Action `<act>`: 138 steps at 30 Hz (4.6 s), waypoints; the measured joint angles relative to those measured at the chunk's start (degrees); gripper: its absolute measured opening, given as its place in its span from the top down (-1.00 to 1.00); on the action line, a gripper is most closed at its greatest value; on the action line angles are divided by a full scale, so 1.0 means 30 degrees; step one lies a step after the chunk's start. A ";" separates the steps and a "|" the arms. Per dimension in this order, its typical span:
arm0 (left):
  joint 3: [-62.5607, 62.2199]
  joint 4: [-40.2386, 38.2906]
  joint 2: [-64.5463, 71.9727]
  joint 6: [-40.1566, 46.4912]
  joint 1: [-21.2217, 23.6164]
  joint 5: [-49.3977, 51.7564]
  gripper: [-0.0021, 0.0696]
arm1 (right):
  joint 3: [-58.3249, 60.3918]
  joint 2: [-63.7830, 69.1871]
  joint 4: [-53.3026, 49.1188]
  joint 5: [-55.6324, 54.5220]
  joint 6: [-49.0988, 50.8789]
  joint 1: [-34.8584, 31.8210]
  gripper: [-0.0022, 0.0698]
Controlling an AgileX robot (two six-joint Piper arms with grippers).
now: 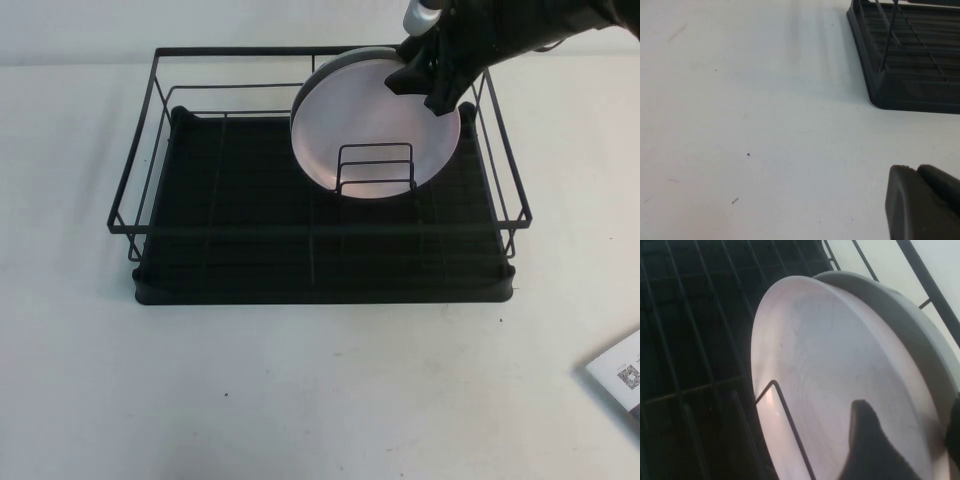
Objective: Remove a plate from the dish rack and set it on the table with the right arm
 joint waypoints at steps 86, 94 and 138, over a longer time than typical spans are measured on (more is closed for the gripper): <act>0.0000 0.0000 0.0000 0.0000 0.0000 0.0000 0.95 | 2.3206 -0.9945 -0.0701 -1.0000 2.5317 0.6063 0.71; 0.0000 0.0000 0.0000 0.0000 0.0000 0.0018 0.95 | 2.3087 -0.8714 -0.1587 -1.0638 2.5360 0.6063 0.39; 0.0000 0.0000 0.0000 0.0000 0.0000 0.0018 0.95 | 2.6134 -2.2937 -0.9128 -0.2617 2.5135 0.4372 0.99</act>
